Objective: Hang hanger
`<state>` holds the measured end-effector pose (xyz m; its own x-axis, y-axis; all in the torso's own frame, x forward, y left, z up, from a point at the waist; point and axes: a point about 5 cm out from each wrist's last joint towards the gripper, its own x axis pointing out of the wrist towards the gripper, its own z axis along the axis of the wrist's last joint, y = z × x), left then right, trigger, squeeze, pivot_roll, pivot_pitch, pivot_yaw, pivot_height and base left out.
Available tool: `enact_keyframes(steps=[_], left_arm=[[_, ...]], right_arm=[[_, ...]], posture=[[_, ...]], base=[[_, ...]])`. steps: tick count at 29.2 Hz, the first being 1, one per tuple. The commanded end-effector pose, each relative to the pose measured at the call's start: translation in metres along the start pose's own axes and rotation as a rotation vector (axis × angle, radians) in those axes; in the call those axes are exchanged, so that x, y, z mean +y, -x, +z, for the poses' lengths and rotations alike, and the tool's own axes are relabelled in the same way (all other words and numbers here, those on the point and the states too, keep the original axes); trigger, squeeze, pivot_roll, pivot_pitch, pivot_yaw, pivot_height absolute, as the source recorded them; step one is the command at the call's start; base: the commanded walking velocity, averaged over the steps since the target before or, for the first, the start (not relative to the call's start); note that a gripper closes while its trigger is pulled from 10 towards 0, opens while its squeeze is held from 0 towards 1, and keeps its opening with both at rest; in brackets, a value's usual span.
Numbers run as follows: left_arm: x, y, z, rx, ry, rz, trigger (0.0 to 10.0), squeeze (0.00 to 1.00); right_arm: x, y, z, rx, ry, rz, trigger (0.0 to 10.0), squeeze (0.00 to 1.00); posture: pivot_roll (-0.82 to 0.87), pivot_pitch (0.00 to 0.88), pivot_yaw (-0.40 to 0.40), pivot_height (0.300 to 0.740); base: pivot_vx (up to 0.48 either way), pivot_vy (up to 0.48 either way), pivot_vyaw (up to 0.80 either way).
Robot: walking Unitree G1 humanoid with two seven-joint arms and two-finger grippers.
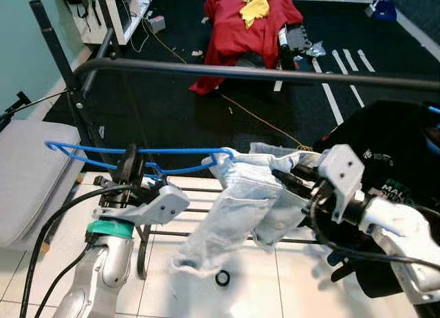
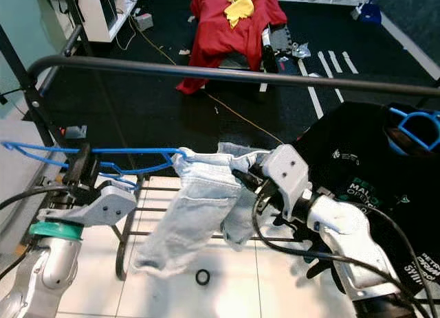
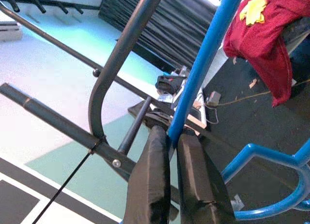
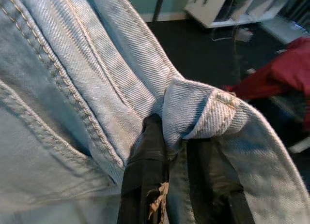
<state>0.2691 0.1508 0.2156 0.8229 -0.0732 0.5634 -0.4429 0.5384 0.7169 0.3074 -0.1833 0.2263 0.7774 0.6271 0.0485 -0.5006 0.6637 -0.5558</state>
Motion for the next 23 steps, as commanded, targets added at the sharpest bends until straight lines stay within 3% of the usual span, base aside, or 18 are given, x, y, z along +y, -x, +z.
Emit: enact_keyframes(steps=[1, 7, 12, 19, 21, 23], left_arm=[[0.01, -0.004, 0.006, -0.028, 0.023, 0.088, 10.0, 0.0], [0.007, -0.01, 0.009, -0.033, 0.041, 0.102, 10.0, 0.0], [0.005, -0.009, 0.008, -0.048, 0.023, 0.089, 10.0, 0.0], [0.003, -0.01, 0.009, -0.058, 0.043, 0.075, 10.0, 0.0], [-0.001, -0.01, 0.013, -0.076, 0.054, 0.062, 10.0, 0.0], [-0.015, -0.004, 0.02, -0.122, 0.068, -0.016, 10.0, 0.0]], right_arm=[[-0.002, 0.003, -0.015, 0.077, 0.032, -0.054, 0.0, 0.0], [0.006, -0.007, -0.006, -0.009, 0.082, -0.101, 0.0, 0.0], [-0.001, -0.01, 0.012, -0.092, 0.105, -0.137, 0.0, 0.0], [-0.003, -0.013, 0.018, -0.111, 0.121, -0.132, 0.0, 0.0], [-0.002, -0.016, 0.019, -0.123, 0.115, -0.122, 0.0, 0.0], [0.003, -0.029, 0.025, -0.145, 0.101, -0.067, 0.0, 0.0]], posture=[[-0.13, 0.196, 0.065, 0.74], [-0.12, 0.193, 0.065, 0.74], [-0.13, 0.191, 0.066, 0.74], [-0.13, 0.186, 0.066, 0.74], [-0.13, 0.184, 0.066, 0.74], [-0.14, 0.176, 0.067, 0.74]], base=[[0.0, 0.0, 0.0], [0.0, 0.0, 0.0], [0.0, 0.0, 0.0], [0.0, 0.0, 0.0], [0.0, 0.0, 0.0], [0.0, 0.0, 0.0]])
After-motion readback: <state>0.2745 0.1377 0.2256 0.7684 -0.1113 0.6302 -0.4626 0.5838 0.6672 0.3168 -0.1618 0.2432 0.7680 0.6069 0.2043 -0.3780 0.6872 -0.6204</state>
